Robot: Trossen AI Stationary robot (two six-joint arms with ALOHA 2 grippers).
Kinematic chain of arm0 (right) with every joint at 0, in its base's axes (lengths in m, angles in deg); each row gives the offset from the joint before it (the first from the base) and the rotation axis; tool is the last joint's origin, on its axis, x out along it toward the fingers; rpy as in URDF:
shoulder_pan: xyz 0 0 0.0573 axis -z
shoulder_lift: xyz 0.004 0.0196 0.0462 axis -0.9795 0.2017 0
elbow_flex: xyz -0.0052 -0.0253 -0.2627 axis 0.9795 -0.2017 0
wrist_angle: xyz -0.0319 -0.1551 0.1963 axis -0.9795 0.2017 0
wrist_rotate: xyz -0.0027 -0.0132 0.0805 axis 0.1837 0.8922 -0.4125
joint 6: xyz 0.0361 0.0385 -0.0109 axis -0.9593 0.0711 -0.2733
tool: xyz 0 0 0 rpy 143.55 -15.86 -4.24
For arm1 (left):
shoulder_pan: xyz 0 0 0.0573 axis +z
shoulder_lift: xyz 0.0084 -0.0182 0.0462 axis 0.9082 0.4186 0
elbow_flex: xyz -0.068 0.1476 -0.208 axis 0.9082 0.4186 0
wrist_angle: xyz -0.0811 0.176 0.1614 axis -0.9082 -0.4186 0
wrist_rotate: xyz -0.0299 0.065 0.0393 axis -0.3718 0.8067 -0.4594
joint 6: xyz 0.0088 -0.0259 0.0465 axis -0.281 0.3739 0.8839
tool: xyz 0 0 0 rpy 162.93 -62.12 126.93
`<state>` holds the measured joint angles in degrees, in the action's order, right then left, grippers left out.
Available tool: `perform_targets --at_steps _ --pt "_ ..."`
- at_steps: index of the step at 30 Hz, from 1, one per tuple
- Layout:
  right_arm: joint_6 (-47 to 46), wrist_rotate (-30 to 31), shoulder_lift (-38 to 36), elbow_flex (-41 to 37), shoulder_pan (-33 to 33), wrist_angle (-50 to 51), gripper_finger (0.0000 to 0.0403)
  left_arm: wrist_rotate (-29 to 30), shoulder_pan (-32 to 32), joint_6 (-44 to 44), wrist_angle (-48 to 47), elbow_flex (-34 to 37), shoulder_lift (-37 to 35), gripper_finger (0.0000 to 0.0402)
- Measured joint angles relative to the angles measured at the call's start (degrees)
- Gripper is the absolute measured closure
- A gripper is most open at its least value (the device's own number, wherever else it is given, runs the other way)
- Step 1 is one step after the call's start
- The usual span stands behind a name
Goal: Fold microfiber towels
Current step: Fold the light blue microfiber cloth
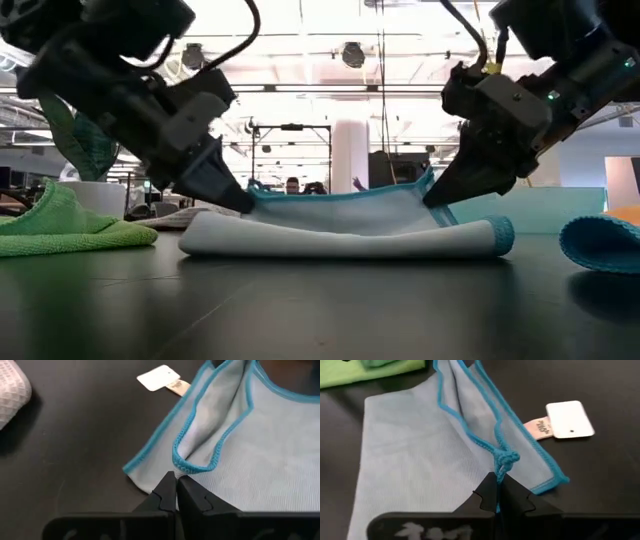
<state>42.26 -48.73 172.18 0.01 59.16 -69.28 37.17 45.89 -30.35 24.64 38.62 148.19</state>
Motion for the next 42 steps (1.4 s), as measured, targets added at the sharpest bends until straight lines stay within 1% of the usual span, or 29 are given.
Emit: perform_targets --at_steps 3,13,17,21,24,26,30,33,37,38,40,42 --pt "1.02 -0.02 0.0 0.0 0.55 0.0 0.0403 0.02 0.74 -0.05 0.15 0.0 0.12 0.0381" --pt "1.81 0.24 0.0 -0.53 2.02 0.71 0.0401 1.4 2.34 -0.99 0.92 0.0 0.25 0.0378" --pt "1.79 0.54 0.0 -2.47 2.03 -0.89 0.0382 1.55 2.47 -2.43 0.24 0.0 0.25 0.0377" --pt "1.39 2.77 0.0 -4.91 2.53 -5.11 0.0347 1.55 2.82 -5.41 -2.05 0.0 0.25 0.0375" --pt "1.99 3.27 0.0 -6.35 3.1 -7.02 0.0318 1.55 3.27 -7.55 -4.04 0.0 0.25 0.0357" --pt "2.94 3.34 0.0 -6.71 3.42 -7.43 0.0303 1.45 3.59 -8.03 -4.23 0.0 0.25 0.0336" --pt "4.77 3.17 0.0 -6.71 3.43 -9.74 0.029 -1.28 4.68 -7.49 -4.21 0.0 0.23 0.0287" --pt "6.59 1.97 0.0 -6.69 2.63 -13.15 0.0301 -1.53 5.0 -7.85 -3.92 0.0 -1.61 0.0263" --pt "7.55 -9.31 0.0 -6.69 2.48 -20.73 0.0334 -2.09 4.45 -7.19 -1.45 0.02 -4.14 0.026" --pt "8.05 -10.72 -0.02 -6.6 2.48 -22.25 0.0345 -2.91 4.31 -6.24 0.62 -0.01 -4.34 0.0263" --pt "9.52 -10.73 -0.04 -6.5 2.76 -22.99 0.0369 -3.14 4.23 -3.37 3.23 -0.13 -4.32 0.0272" --pt "10.05 -10.01 -0.04 -6.12 3.9 -21.48 0.0392 -2.42 4.8 -1.19 4.53 -0.04 -3.63 0.0282"
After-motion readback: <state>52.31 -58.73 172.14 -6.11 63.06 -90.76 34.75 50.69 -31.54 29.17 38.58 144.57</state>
